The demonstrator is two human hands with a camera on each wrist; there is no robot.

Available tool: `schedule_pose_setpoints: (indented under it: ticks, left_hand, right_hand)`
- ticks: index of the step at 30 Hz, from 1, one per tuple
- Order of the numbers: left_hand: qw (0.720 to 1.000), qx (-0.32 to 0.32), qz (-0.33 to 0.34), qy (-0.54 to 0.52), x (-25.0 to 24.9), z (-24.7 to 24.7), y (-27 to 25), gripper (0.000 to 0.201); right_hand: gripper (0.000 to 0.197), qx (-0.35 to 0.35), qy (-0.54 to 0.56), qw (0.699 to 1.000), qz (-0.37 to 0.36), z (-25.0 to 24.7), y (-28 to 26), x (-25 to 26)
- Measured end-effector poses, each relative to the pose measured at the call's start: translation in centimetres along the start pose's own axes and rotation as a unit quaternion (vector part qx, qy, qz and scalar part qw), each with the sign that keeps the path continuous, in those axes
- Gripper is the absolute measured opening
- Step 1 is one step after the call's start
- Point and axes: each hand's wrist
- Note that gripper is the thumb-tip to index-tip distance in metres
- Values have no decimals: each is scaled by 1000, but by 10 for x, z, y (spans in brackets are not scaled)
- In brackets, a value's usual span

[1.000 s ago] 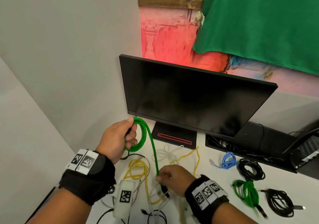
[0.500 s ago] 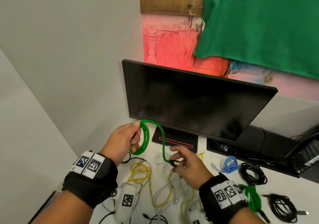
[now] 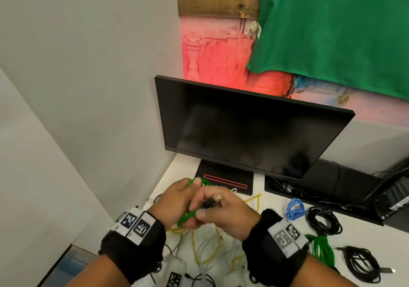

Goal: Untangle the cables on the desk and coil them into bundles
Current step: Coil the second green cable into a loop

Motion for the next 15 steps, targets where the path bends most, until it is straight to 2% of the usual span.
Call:
schedule_pose_setpoints:
  ticks: [2, 4, 6, 9, 13, 15]
  left_hand:
    - [994, 23, -11, -109, 2, 6, -5, 52]
    - [975, 32, -21, -220, 2, 6, -8, 57]
    - [964, 53, -4, -261, 2, 2, -12, 53]
    - [983, 86, 30, -159, -1, -3, -14, 42]
    - [998, 51, 32, 0, -4, -5, -9, 24]
    - [997, 47, 17, 51, -4, -6, -9, 18]
  right_hand:
    - [11, -22, 85, 996, -26, -5, 4, 7]
    - [12, -62, 152, 986, -38, -11, 5, 8]
    - [11, -106, 189, 975, -53, -16, 4, 6]
    - [12, -159, 194, 965, -74, -20, 4, 3]
    - [12, -179, 142, 971, -76, -20, 6, 2]
    - [12, -183, 68, 977, -83, -23, 7, 6]
Point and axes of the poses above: each hand's wrist, its own y-axis towards the middle knuckle, its own z-axis out of the palm, x = y × z, and after that the axes turned 4 degrees about y, right-handed
